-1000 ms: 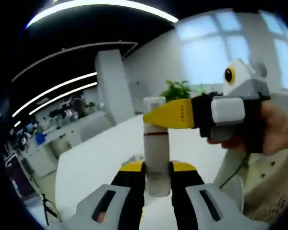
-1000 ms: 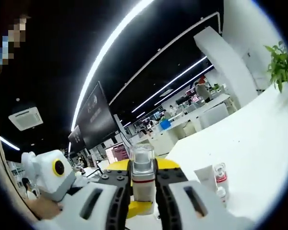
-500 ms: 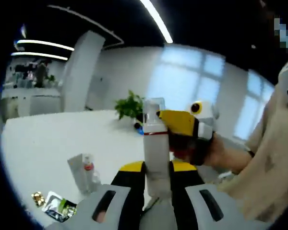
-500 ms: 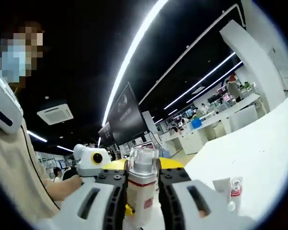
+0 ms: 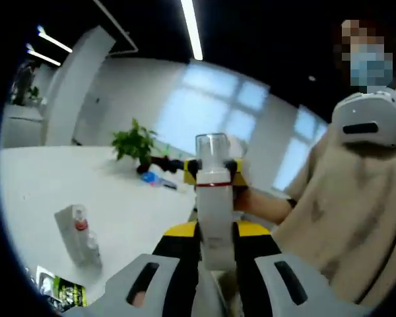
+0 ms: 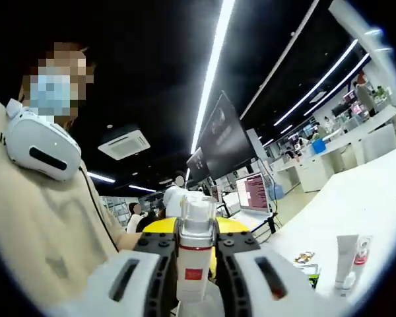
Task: Arrange the skincare products in the storage area until every visible bottle or jar stands upright without overlapping.
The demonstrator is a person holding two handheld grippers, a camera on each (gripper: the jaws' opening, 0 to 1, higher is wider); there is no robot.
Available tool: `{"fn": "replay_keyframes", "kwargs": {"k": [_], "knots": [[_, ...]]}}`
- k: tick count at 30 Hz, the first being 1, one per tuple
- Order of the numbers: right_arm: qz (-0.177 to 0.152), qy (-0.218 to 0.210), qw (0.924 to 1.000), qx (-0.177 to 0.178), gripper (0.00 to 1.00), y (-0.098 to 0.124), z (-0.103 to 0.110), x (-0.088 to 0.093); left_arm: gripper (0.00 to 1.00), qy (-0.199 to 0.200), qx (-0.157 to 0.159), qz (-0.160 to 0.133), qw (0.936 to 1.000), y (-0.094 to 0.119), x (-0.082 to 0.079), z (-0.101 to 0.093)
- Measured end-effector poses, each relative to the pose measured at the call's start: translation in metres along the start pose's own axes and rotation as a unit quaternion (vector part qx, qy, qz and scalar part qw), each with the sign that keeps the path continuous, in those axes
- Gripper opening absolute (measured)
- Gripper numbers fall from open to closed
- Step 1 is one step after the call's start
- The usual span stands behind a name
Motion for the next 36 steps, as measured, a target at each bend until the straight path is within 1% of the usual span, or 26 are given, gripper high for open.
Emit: {"fn": "replay_keyframes", "kwargs": {"k": [2, 4, 5, 6, 7, 9, 10, 12, 14, 15, 16, 17, 18, 19, 20, 21, 22, 23, 25, 26, 27, 28, 29, 32, 33, 36], "knots": [[-0.001, 0.001, 1.0000, 0.001, 0.19, -0.002, 0.001, -0.001, 0.16, -0.002, 0.003, 0.000, 1.0000, 0.000, -0.001, 0.001], [0.001, 0.006, 0.9999, 0.014, 0.19, -0.004, 0.001, 0.000, 0.16, 0.007, 0.001, 0.003, 1.0000, 0.001, -0.002, 0.004], [0.007, 0.015, 0.9994, 0.031, 0.19, -0.005, -0.001, 0.000, 0.16, -0.006, -0.007, 0.010, 0.9999, 0.002, -0.001, 0.005], [0.005, 0.016, 0.9991, 0.040, 0.18, -0.005, -0.002, 0.001, 0.16, -0.013, -0.026, 0.009, 0.9995, 0.002, -0.002, 0.008], [-0.003, 0.013, 0.9978, 0.066, 0.18, -0.006, -0.006, 0.001, 0.17, -0.007, -0.038, 0.006, 0.9993, 0.002, -0.003, 0.010], [-0.013, -0.002, 0.9955, 0.094, 0.18, -0.006, -0.012, 0.001, 0.18, -0.002, -0.065, 0.002, 0.9979, 0.002, -0.006, 0.014], [-0.015, -0.003, 0.9949, 0.100, 0.18, -0.006, -0.013, 0.000, 0.18, -0.007, -0.075, -0.001, 0.9971, 0.002, -0.007, 0.015], [-0.025, -0.013, 0.9904, 0.135, 0.18, -0.007, -0.019, 0.000, 0.19, -0.010, -0.118, -0.007, 0.9930, 0.001, -0.009, 0.019], [-0.026, -0.019, 0.9846, 0.172, 0.18, -0.007, -0.027, -0.001, 0.20, -0.021, -0.162, -0.003, 0.9865, 0.001, -0.011, 0.023], [-0.025, -0.030, 0.9796, 0.197, 0.18, -0.007, -0.031, 0.000, 0.20, -0.032, -0.190, 0.003, 0.9813, 0.001, -0.012, 0.025], [-0.021, -0.034, 0.9768, 0.211, 0.18, -0.008, -0.034, 0.001, 0.20, -0.033, -0.205, 0.009, 0.9781, 0.000, -0.012, 0.025], [-0.013, -0.035, 0.9733, 0.226, 0.18, -0.008, -0.036, 0.003, 0.20, -0.034, -0.232, 0.028, 0.9718, 0.000, -0.012, 0.027], [-0.010, -0.038, 0.9693, 0.243, 0.18, -0.009, -0.039, 0.004, 0.19, -0.038, -0.240, 0.032, 0.9695, -0.001, -0.012, 0.027], [-0.009, -0.042, 0.9659, 0.255, 0.18, -0.011, -0.042, 0.006, 0.19, -0.052, -0.261, 0.044, 0.9629, -0.003, -0.013, 0.028], [-0.004, -0.045, 0.9636, 0.263, 0.18, -0.013, -0.044, 0.007, 0.19, -0.058, -0.269, 0.055, 0.9598, -0.005, -0.013, 0.028], [-0.001, -0.052, 0.9573, 0.284, 0.18, -0.014, -0.047, 0.008, 0.19, -0.078, -0.293, 0.068, 0.9505, -0.006, -0.014, 0.028], [0.001, -0.054, 0.9539, 0.295, 0.18, -0.015, -0.050, 0.010, 0.19, -0.089, -0.312, 0.078, 0.9427, -0.006, -0.014, 0.031], [0.000, -0.053, 0.9499, 0.308, 0.18, -0.017, -0.052, 0.011, 0.18, -0.090, -0.331, 0.084, 0.9355, -0.006, -0.014, 0.035], [-0.007, -0.064, 0.9435, 0.325, 0.18, -0.020, -0.055, 0.013, 0.19, -0.091, -0.352, 0.085, 0.9277, -0.008, -0.014, 0.037], [-0.013, -0.067, 0.9424, 0.327, 0.18, -0.021, -0.055, 0.014, 0.19, -0.087, -0.365, 0.083, 0.9231, -0.009, -0.014, 0.039], [-0.017, -0.068, 0.9417, 0.329, 0.18, -0.023, -0.056, 0.015, 0.18, -0.074, -0.374, 0.083, 0.9207, -0.010, -0.012, 0.042], [-0.019, -0.064, 0.9359, 0.346, 0.18, -0.023, -0.057, 0.017, 0.18, -0.055, -0.388, 0.077, 0.9168, -0.010, -0.011, 0.045], [-0.019, -0.057, 0.9335, 0.354, 0.18, -0.025, -0.057, 0.018, 0.18, -0.049, -0.397, 0.079, 0.9131, -0.010, -0.010, 0.047], [-0.010, -0.021, 0.9271, 0.374, 0.18, -0.028, -0.056, 0.023, 0.17, -0.070, -0.416, 0.094, 0.9016, -0.013, -0.007, 0.051], [-0.008, -0.015, 0.9263, 0.376, 0.18, -0.029, -0.054, 0.025, 0.17, -0.072, -0.421, 0.097, 0.8989, -0.013, -0.006, 0.053], [0.004, 0.015, 0.9225, 0.386, 0.18, -0.030, -0.054, 0.027, 0.17, -0.071, -0.420, 0.100, 0.8990, -0.014, -0.004, 0.057]]}}
Point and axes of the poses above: the point that each gripper's makers call its tool centre point, and the gripper's own axes: y roughly backward along the fingers, z roughly to its left, x roughly out of its underside, the point moved 9 cm from there along y, roughly backward along the fingers, and after that the axes turned 4 degrees about z, right-handed, at the moved point
